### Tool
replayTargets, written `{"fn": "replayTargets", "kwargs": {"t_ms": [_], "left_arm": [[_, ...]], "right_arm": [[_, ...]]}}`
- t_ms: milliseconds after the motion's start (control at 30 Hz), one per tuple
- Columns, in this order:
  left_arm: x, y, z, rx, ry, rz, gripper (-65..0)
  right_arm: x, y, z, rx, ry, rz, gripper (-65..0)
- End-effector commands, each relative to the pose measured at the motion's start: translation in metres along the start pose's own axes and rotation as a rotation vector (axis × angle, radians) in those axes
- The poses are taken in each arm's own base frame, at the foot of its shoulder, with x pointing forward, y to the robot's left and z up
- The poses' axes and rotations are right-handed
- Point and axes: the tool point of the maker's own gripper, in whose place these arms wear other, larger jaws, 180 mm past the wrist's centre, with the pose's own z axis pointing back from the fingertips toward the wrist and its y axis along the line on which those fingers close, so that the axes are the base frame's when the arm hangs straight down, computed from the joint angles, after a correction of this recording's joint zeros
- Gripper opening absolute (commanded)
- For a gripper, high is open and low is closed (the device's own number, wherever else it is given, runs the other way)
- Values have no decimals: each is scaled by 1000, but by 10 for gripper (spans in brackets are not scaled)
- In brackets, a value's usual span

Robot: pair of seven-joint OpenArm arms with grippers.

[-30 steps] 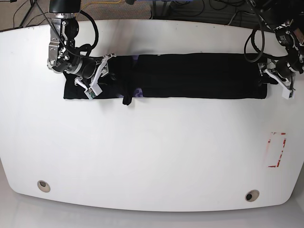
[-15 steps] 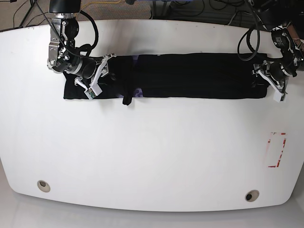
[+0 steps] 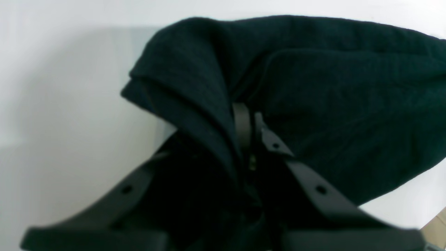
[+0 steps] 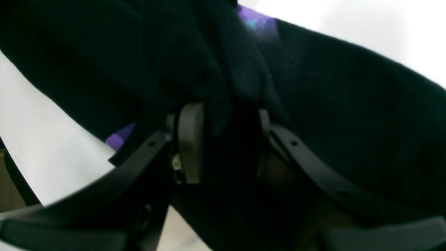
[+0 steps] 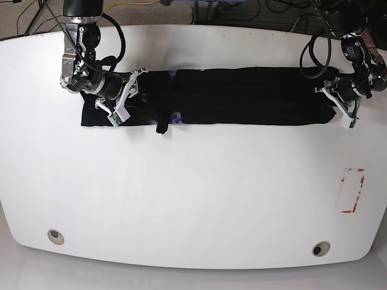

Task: Layout the t-shirt on the table in an organized manner, then fold the t-shirt properly
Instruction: 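Grasp the other strip end with the left gripper, then fold the strip end with the left gripper inward toward the middle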

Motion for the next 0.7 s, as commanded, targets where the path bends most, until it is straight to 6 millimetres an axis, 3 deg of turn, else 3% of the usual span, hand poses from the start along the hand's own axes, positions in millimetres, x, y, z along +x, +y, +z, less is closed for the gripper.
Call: {"fn": "replayTargets", "kwargs": {"t_ms": [0, 167, 467, 667], "left_arm": [[1, 5, 13, 44, 16, -50, -594], [14, -8, 29, 73, -15, -155, -594], [18, -88, 24, -31, -6, -423, -590], [15, -132, 13, -122, -23, -461, -590]], "right_arm": [[-7, -7, 3, -29, 48, 11, -455], [-7, -7, 3, -29, 48, 11, -455], [-7, -7, 3, -29, 48, 11, -455], [-7, -7, 3, -29, 48, 11, -455]]}}
